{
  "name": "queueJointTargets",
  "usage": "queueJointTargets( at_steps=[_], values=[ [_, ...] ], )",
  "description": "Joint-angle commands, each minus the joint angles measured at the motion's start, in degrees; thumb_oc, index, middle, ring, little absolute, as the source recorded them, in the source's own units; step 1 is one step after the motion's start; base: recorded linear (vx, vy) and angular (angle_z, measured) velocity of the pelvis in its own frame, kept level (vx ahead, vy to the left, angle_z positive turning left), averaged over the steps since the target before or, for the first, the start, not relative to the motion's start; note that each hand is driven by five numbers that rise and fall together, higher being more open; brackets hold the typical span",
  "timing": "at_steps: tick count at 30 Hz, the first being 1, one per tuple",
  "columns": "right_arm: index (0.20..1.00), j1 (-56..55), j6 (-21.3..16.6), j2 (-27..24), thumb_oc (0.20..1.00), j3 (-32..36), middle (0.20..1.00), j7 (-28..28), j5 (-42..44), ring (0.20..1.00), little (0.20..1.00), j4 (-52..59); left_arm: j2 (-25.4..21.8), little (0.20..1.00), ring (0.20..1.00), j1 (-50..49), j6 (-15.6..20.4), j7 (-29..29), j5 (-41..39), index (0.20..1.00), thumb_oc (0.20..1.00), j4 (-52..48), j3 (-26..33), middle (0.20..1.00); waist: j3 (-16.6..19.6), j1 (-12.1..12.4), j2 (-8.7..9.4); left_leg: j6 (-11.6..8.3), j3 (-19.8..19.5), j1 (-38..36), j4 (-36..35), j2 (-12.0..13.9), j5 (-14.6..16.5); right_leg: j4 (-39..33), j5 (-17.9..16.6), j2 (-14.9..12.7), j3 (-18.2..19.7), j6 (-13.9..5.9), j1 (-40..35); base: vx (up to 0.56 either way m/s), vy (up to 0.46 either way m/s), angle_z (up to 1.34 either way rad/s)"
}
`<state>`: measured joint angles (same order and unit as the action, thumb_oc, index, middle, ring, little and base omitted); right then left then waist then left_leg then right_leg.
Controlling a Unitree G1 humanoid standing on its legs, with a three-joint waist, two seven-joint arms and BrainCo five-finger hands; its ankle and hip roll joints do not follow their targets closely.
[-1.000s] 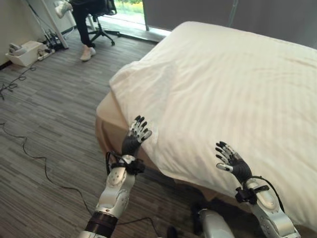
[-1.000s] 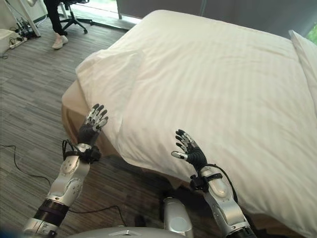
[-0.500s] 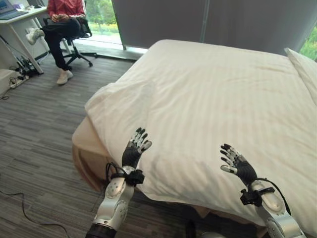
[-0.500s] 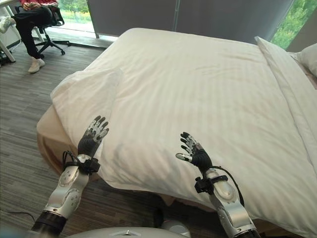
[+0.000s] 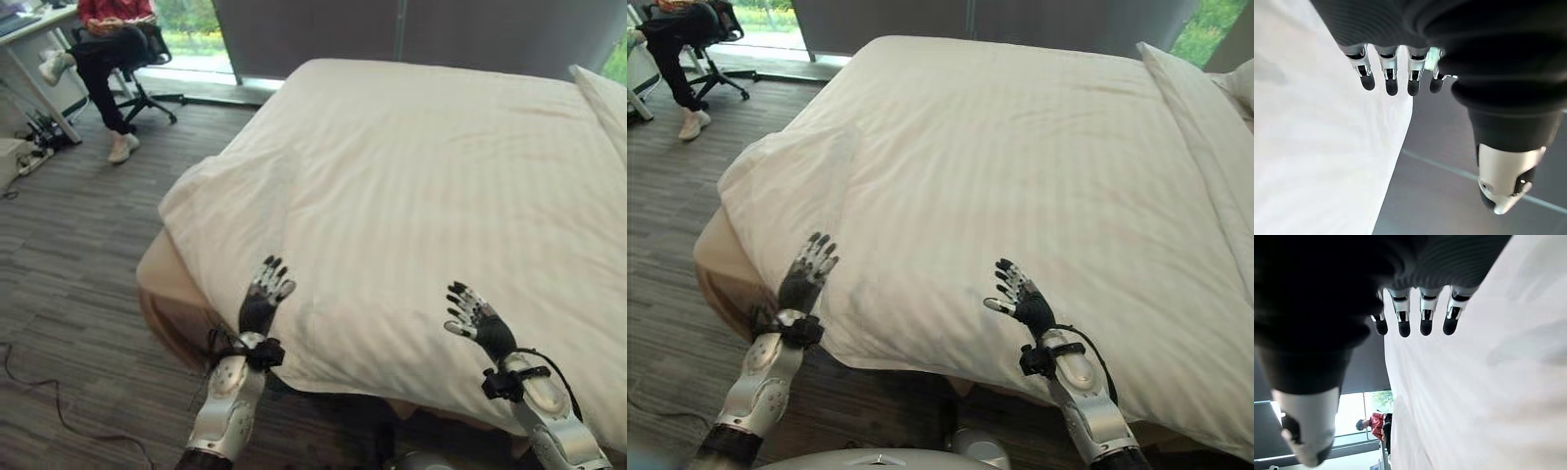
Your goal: Making the bed.
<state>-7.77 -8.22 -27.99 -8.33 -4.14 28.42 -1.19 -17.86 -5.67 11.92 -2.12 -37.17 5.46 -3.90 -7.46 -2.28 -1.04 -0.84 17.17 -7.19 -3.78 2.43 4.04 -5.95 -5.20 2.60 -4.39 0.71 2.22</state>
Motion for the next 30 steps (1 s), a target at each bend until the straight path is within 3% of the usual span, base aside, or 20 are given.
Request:
queueJointTargets(
  at_steps=[1,5,8,10,11,12,13,14,16,18,20,21,22,23,24,25,27,28,29,30],
  values=[
    [1.0,3.04,-3.64,1.3,1.0,0.68,1.0,-0.93,3.88,1.0,1.0,1.46,-3.11,1.0,1.0,0.74,3.02,-0.12,-0.72,1.0,1.0,1.0,0.82,1.0,2.75,2.09,3.13,-1.47,-10.2,1.94,-0.98,0.39,-4.67,2.95,2.12,-6.63,-0.33,-6.74,-3.71,0.07,-0.05,0.1],
    [1.0,2.17,-3.35,1.27,1.0,0.01,1.0,-1.81,3.42,1.0,1.0,1.78,-3.35,1.0,1.0,0.77,3.05,0.0,-0.57,1.0,1.0,0.65,1.07,1.0,2.43,2.02,3.17,-1.75,-10.84,2.01,-0.58,0.68,-4.89,3.64,2.64,-6.31,-0.37,-6.51,-3.65,0.01,-0.026,0.03],
    [1.0,1.71,-3.6,0.37,1.0,0.32,1.0,-2.01,2.73,1.0,1.0,1.29,-3.3,1.0,1.0,2.88,3.62,0.18,-0.63,1.0,1.0,0.9,0.15,1.0,0.58,1.32,3.41,-2.22,-10.79,5.28,4.51,0.36,-4.6,5.23,3.17,-7.27,-1.81,-6.27,-2.92,-0.07,-0.009,0.21],
    [1.0,3.03,-3.78,-0.44,1.0,-0.8,1.0,-1.99,2.48,1.0,1.0,0.56,-3.71,1.0,1.0,4.52,4.76,-0.33,-0.34,1.0,1.0,0.37,-0.39,1.0,-0.88,1.94,3.42,-2.97,-16.52,8.63,8.41,-1.09,-4.59,6.46,2.68,-7.57,-1.07,-6.05,-0.73,-0.16,0.067,0.35],
    [1.0,4.13,-3.71,-1.99,1.0,-1.1,1.0,-1.75,0.9,1.0,1.0,-0.12,-3.73,1.0,1.0,5.84,5.14,-0.21,-1.29,1.0,1.0,-0.74,-0.32,1.0,-1.14,1.47,4.53,-4.1,-18.08,8.62,10.92,1.25,-3.76,6.82,1.1,-9.36,-0.33,-6.47,1.09,-0.14,0.11,-0.01],
    [1.0,4.14,-3.71,-2.01,1.0,-1.11,1.0,-1.73,0.89,1.0,1.0,-0.11,-3.71,1.0,1.0,5.84,5.14,-0.2,-1.3,1.0,1.0,-0.73,-0.31,1.0,-1.23,1.5,4.42,-4.14,-18.07,8.57,11.1,1.37,-3.55,6.86,1.16,-9.24,-0.33,-6.44,0.98,-0.11,0.261,-0.27],
    [1.0,4.16,-3.6,-2.97,1.0,-0.33,1.0,-1.63,0.87,1.0,1.0,0.35,-3.43,1.0,1.0,6.59,5.13,0.0,-1.84,1.0,1.0,-1.68,-1.07,1.0,-0.59,0.81,4.7,-4.81,-17.59,6.08,11.9,6.27,-4.72,6.86,0.68,-10.57,0.03,-7.3,2.0,-0.04,0.293,-0.3],
    [1.0,3.94,-3.79,-2.85,1.0,0.1,1.0,-1.65,1.89,1.0,1.0,0.52,-3.69,1.0,1.0,7.21,5.15,-0.44,-1.73,1.0,1.0,-1.62,-1.66,1.0,-0.03,0.19,4.32,-5.31,-19.11,4.82,12.65,7.97,-6.5,7.25,0.77,-10.94,0.98,-7.81,3.09,-0.04,0.389,-0.28],
    [1.0,3.19,-3.91,-2.5,1.0,0.4,1.0,-1.74,3.06,1.0,1.0,0.24,-3.86,1.0,1.0,7.93,4.99,-0.85,-1.34,1.0,1.0,-1.3,-2.55,1.0,0.62,-1.05,3.02,-6.4,-21.44,2.5,12.9,9.86,-8.13,8.58,0.87,-11.26,2.48,-8.67,4.89,-0.03,0.377,-0.4],
    [1.0,2.58,-3.57,-2.02,1.0,0.03,1.0,-2.07,3.42,1.0,1.0,-0.67,-4.26,1.0,1.0,8.76,4.8,-0.72,-1.28,1.0,1.0,-1.1,-3.36,1.0,1.14,-2.67,1.7,-7.03,-21.07,-0.23,9.88,10.74,-6.24,9.8,0.24,-12.28,3.92,-9.87,6.58,-0.04,0.355,-0.65],
    [1.0,2.24,-3.28,-1.68,1.0,-0.05,1.0,-1.94,3.3,1.0,1.0,-0.65,-4.54,1.0,1.0,9.13,4.93,-0.48,-1.39,1.0,1.0,-1.26,-4.0,1.0,1.02,-2.98,1.51,-6.32,-20.09,-0.88,6.55,10.0,-4.69,9.76,-1.22,-13.32,4.71,-10.85,7.12,-0.08,0.306,-0.31],
    [1.0,1.38,-3.06,-1.13,1.0,0.14,1.0,-1.9,2.79,1.0,1.0,-0.75,-4.59,1.0,1.0,9.3,4.77,-0.23,-1.74,1.0,1.0,-1.18,-4.57,1.0,0.89,-3.29,1.59,-5.69,-19.02,-2.54,2.36,8.3,-2.9,9.08,-3.8,-14.77,5.77,-12.09,7.69,-0.24,0.659,-0.35],
    [1.0,-0.11,-2.64,0.24,1.0,0.75,1.0,-1.62,2.04,1.0,1.0,-0.99,-4.61,1.0,1.0,9.07,4.0,0.86,-1.97,1.0,1.0,-0.72,-5.69,1.0,0.94,-4.07,2.26,-3.87,-16.8,-3.94,-1.22,4.42,2.02,6.07,-9.76,-17.54,7.34,-13.87,9.04,-0.28,0.661,-0.42],
    [1.0,0.25,-2.64,1.36,1.0,0.36,1.0,-1.25,2.13,1.0,1.0,-1.5,-5.04,1.0,1.0,8.85,3.96,0.97,-1.36,1.0,1.0,-0.45,-5.88,1.0,0.45,-3.63,2.84,-3.32,-14.82,-4.22,-1.22,2.86,2.89,4.1,-14.54,-18.54,7.06,-14.98,10.55,-0.33,0.599,-0.44],
    [1.0,0.57,-2.55,2.51,1.0,-0.53,1.0,-1.11,1.95,1.0,1.0,-2.36,-5.51,1.0,1.0,8.26,4.08,0.63,0.76,1.0,1.0,-0.37,-5.36,1.0,-0.65,-2.76,2.76,-2.44,-13.0,-4.1,-1.22,1.9,2.7,3.67,-16.92,-19.11,5.34,-15.39,11.76,-0.2,0.272,-0.7],
    [1.0,0.6,-2.56,2.54,1.0,-0.54,1.0,-1.11,1.94,1.0,1.0,-2.37,-5.54,1.0,1.0,8.27,4.08,0.63,0.76,1.0,1.0,-0.37,-5.35,1.0,-0.58,-2.76,2.93,-2.41,-13.0,-3.95,-1.22,1.72,2.59,3.65,-17.02,-19.27,5.45,-15.43,11.93,-0.26,0.229,-1.4],
    [1.0,2.22,-2.16,4.39,1.0,-2.76,1.0,-2.16,5.04,1.0,1.0,-2.83,-6.78,1.0,1.0,7.59,4.18,0.86,1.89,1.0,1.0,-0.38,-4.46,1.0,-2.57,-2.09,2.02,-1.1,-11.45,-2.66,-1.22,0.98,0.53,10.23,-11.22,-16.65,5.25,-13.86,12.74,-0.44,0.355,-1.57],
    [1.0,1.48,-1.04,4.86,1.0,-4.67,1.0,-5.6,7.68,1.0,1.0,-2.16,-7.31,1.0,1.0,5.57,3.69,2.48,1.35,1.0,1.0,-0.9,-3.53,1.0,-2.64,-1.2,1.47,0.56,-10.56,-0.9,-0.86,0.16,-0.67,18.54,-5.83,-13.32,4.62,-11.67,10.41,-0.42,0.348,-1.09],
    [1.0,1.48,-1.04,4.87,1.0,-4.68,1.0,-5.6,7.68,1.0,1.0,-2.16,-7.33,1.0,1.0,5.56,3.68,2.49,1.35,1.0,1.0,-0.91,-3.51,1.0,-2.54,-1.2,1.52,0.56,-10.54,-0.77,-0.88,0.12,-0.77,18.49,-5.92,-13.35,4.65,-11.66,10.54,-0.46,0.416,-0.76],
    [1.0,1.13,-0.75,3.66,1.0,-5.33,1.0,-6.91,4.51,1.0,1.0,-1.92,-7.1,1.0,1.0,3.88,2.68,3.12,2.81,1.0,1.0,-0.8,-3.08,1.0,-2.32,-0.9,0.67,1.83,-9.25,0.54,-0.54,-0.26,-1.49,24.59,0.19,-9.47,0.81,-9.79,9.25,-0.3,0.279,-0.58]
  ],
)
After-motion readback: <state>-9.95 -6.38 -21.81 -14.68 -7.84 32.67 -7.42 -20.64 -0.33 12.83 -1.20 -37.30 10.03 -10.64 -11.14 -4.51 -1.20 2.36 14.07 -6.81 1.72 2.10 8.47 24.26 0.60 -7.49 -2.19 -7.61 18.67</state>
